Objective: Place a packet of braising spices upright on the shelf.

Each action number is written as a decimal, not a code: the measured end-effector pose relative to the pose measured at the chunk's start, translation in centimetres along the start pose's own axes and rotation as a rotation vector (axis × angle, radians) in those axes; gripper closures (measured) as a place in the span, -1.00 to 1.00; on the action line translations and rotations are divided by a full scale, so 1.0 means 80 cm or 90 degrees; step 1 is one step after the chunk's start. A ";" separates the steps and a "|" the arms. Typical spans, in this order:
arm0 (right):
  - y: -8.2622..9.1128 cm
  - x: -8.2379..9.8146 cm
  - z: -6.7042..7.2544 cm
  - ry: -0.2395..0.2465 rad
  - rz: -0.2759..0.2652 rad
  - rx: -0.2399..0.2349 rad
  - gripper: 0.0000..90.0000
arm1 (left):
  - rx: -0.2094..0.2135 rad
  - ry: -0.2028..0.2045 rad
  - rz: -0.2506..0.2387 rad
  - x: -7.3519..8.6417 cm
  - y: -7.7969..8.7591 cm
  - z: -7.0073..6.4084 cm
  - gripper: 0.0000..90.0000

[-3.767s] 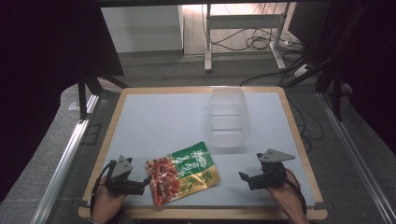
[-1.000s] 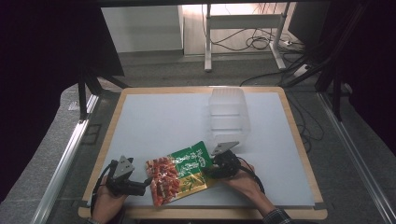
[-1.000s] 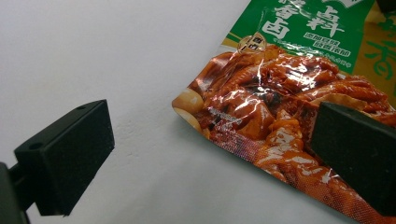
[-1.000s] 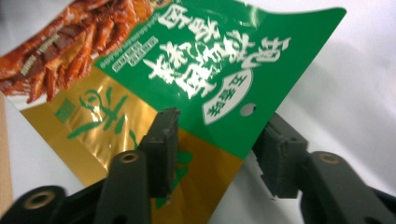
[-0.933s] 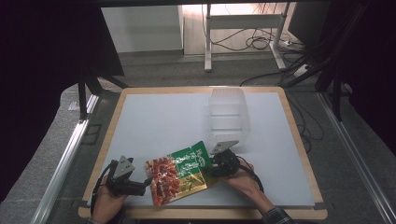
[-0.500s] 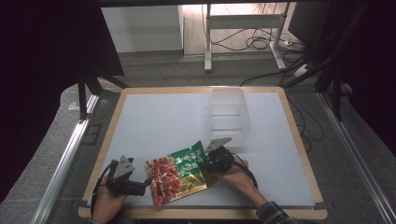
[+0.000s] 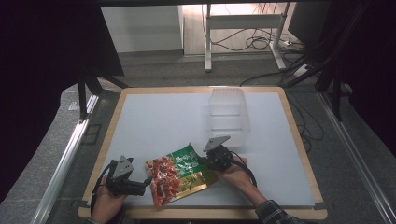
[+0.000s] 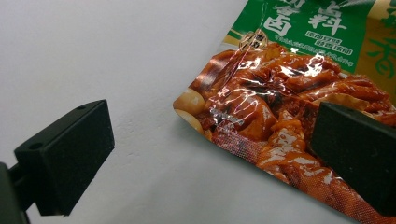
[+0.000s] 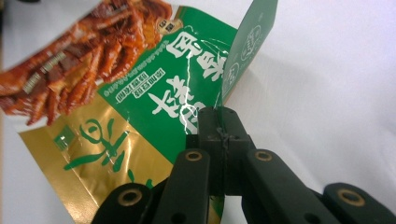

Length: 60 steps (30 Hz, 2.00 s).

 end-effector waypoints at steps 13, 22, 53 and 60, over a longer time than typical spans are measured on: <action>0.028 -0.022 -0.002 -0.014 -0.031 -0.006 0.98 | -0.001 0.006 -0.003 0.000 0.000 0.002 -1.00; 0.068 -0.062 -0.005 -0.026 -0.065 -0.015 0.98 | -0.001 0.003 -0.003 0.000 0.000 0.002 -1.00; 0.122 -0.173 -0.013 0.048 -0.073 0.031 0.98 | 0.018 0.023 -0.023 -0.003 0.003 0.003 -1.00; 0.125 -0.187 -0.033 0.040 -0.077 0.051 0.98 | 0.027 0.033 -0.029 -0.004 0.005 0.003 -1.00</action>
Point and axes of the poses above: each handheld gripper's, and its own axes: y roughly backward along the jaws, x roughly out of its underside, z roughly to its left, the point moved 1 cm from there along -y, roughly forward along the jaws, and after that the axes turned 1 degree about -x, right-handed, at the moved point
